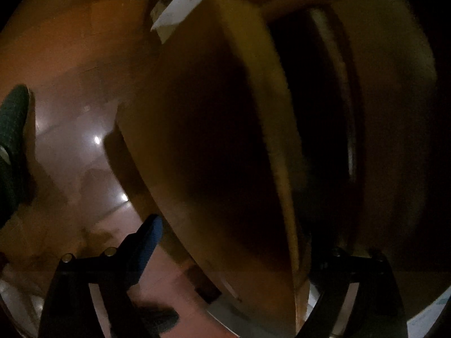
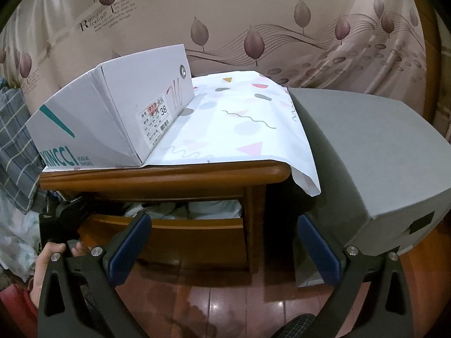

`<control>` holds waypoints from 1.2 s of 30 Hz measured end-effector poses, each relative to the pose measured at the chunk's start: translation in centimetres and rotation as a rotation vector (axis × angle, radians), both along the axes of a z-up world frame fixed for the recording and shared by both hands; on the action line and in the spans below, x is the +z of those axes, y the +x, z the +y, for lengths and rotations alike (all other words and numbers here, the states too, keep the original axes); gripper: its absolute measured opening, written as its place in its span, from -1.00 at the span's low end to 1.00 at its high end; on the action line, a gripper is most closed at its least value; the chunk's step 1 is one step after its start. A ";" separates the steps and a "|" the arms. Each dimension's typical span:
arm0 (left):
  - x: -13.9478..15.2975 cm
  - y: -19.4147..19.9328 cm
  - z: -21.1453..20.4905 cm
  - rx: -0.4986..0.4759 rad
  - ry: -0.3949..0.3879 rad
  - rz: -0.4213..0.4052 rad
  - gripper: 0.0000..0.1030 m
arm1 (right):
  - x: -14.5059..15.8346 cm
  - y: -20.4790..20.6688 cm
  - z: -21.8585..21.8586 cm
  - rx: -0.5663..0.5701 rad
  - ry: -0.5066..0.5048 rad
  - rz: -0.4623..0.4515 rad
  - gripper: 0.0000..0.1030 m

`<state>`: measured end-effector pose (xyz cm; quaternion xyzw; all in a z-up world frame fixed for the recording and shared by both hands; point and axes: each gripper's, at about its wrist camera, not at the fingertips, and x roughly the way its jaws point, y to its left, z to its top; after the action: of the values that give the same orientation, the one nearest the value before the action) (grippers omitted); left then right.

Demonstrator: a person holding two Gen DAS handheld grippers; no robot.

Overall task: Take underwear out of drawer
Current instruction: 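Hook the drawer front with the left gripper and pull it open, then reach the left gripper into the drawer toward the white lace underwear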

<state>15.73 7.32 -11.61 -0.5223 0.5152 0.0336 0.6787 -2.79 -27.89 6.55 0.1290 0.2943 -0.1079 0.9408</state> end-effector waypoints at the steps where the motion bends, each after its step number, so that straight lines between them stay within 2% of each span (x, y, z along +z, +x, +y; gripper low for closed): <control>1: -0.3 0.0 0.2 -0.004 -0.011 0.005 0.80 | 0.0 0.0 0.0 -0.001 -0.001 0.002 0.99; 9: 1.3 -1.0 0.4 -0.085 0.106 0.024 0.81 | -0.1 0.2 0.0 -0.013 -0.012 0.011 0.99; 14: 1.8 -3.2 0.9 -0.159 0.169 0.033 0.81 | -0.1 0.3 -0.2 -0.025 -0.009 0.018 0.99; 26: 3.1 -7.1 2.2 -0.255 0.242 0.083 0.81 | -0.4 0.5 -0.3 -0.046 -0.014 0.033 0.99; 32: 4.1 -7.4 1.8 -0.295 0.300 0.084 0.81 | -0.6 0.6 -0.9 -0.069 0.016 0.041 0.99; 33: 5.4 -6.8 1.9 -0.297 0.303 0.085 0.81 | -0.7 0.6 -1.1 -0.075 0.022 0.043 0.99; 36: 6.0 -6.9 2.1 -0.307 0.320 0.084 0.81 | -0.9 0.6 -1.5 -0.088 0.041 0.051 0.99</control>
<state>8.85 9.41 -5.61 -0.3214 0.6047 0.0331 0.7279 -2.19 -29.36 5.64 0.1582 0.3141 -0.1466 0.9246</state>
